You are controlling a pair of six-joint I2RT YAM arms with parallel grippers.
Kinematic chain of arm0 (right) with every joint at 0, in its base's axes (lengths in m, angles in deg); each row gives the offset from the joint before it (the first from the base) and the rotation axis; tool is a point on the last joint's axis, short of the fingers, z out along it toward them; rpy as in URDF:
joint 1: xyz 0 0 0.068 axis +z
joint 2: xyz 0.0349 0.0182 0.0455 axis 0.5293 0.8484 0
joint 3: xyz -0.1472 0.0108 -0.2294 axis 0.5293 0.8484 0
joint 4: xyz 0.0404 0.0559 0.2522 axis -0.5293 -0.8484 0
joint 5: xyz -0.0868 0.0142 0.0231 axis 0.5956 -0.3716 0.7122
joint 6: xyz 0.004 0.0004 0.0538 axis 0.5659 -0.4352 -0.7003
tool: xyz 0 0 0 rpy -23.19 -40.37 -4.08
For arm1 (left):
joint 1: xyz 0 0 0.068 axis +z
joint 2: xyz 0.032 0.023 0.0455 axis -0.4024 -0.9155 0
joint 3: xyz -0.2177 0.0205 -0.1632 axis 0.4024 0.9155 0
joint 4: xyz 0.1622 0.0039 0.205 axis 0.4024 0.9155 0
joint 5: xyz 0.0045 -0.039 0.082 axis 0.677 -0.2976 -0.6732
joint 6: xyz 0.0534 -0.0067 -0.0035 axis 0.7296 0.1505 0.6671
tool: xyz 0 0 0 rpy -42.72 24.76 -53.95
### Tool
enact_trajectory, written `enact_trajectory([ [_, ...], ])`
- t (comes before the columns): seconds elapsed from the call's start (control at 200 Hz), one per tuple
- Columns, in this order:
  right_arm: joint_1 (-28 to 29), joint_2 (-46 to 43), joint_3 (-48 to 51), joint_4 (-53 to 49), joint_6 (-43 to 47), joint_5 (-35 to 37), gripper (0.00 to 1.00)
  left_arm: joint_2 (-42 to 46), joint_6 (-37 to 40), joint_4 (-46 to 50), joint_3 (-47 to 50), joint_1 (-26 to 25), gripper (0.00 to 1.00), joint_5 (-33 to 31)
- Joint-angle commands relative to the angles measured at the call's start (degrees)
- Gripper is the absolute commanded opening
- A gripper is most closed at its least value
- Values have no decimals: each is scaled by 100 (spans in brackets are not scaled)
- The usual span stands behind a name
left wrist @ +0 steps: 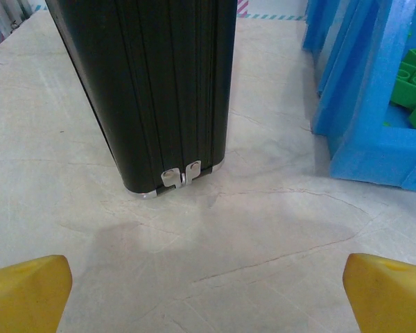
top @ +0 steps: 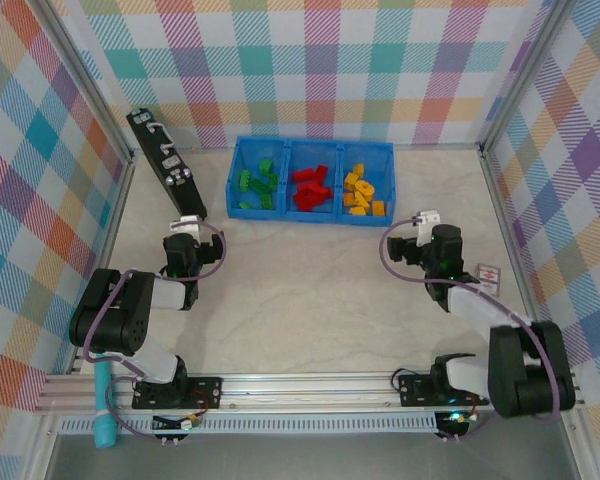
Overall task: Sort the legos into containers by color
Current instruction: Reset both arms
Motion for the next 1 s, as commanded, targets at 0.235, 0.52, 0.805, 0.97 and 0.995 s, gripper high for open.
enact_trajectory([
  [0.235, -394, 1367, 38, 2053, -304, -278, 99, -6, -72, 11, -57, 18, 100, 122],
  [0.52, -618, 1599, 181, 2459, -489, -502, 99, -4, -64, 3, -58, 17, 100, 122],
  [0.805, -626, 1623, 179, 2475, -488, -502, 99, -11, -76, 12, -57, 18, 100, 118],
  [0.97, -623, 1649, 118, 2389, -484, -522, 99, -7, -67, 11, -57, 18, 100, 123],
  [0.995, -618, 1650, 117, 2384, -484, -520, 99, -11, -70, 12, -57, 18, 100, 116],
])
